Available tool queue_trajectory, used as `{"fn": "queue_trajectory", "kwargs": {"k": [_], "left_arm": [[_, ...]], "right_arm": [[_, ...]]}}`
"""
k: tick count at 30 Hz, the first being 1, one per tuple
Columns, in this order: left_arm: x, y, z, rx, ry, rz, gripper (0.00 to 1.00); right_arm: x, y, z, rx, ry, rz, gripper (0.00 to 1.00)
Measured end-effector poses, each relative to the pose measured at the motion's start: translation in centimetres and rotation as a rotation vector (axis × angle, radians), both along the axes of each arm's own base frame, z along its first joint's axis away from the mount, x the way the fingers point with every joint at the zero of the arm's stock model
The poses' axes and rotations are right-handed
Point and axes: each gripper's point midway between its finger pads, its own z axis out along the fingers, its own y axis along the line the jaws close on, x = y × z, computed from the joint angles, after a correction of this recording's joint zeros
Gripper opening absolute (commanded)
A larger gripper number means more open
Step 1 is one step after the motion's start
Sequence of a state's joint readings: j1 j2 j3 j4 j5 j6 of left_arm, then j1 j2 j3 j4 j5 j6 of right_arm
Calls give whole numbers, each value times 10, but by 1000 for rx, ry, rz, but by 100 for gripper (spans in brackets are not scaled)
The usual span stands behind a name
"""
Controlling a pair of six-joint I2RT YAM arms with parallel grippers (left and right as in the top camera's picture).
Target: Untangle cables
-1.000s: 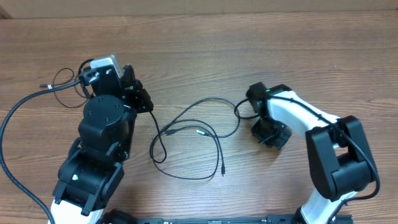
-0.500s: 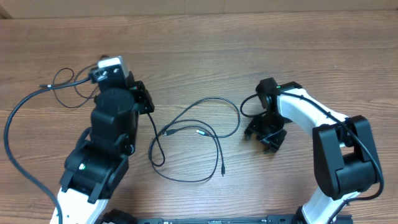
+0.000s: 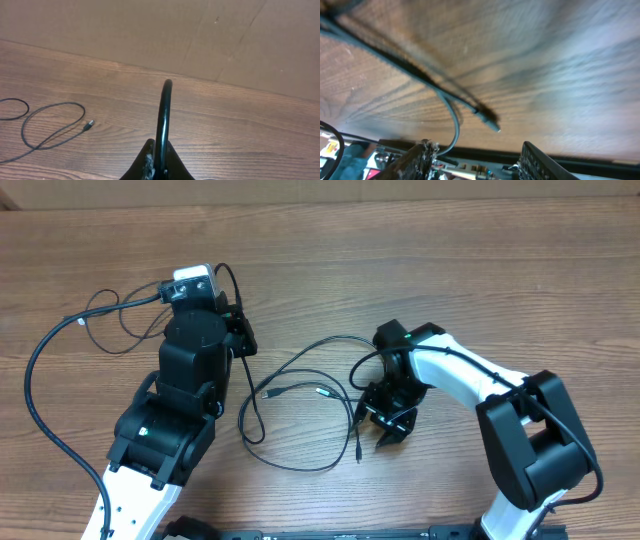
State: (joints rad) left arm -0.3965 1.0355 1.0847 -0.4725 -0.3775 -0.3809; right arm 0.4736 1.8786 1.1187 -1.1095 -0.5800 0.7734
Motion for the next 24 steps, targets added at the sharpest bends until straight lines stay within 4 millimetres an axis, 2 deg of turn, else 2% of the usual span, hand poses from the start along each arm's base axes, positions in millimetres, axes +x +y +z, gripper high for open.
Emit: {"fn": "queue_trajectory", "kwargs": {"k": [8,11,18,21,24], "left_arm": [[-1,-1,-3,3,15,-7,5],[-2,-3,-4,-3,17,-19,6],[-2,-5,-6,-4,26,-30,5],[-3,-5,-7,-2,33,-31,5],[-3,-5,-7,-3,34,-33,5]], "right_arm": [[-11,29,-1,-17,13,-26,50],[-22,43,-3,-39,19,-21,50],[-47,61,-10,-150,9,-23,50],[-54,71,-14,-181,-18,-34,47],[-58,72,-16,-219,-25,-52,43]]}}
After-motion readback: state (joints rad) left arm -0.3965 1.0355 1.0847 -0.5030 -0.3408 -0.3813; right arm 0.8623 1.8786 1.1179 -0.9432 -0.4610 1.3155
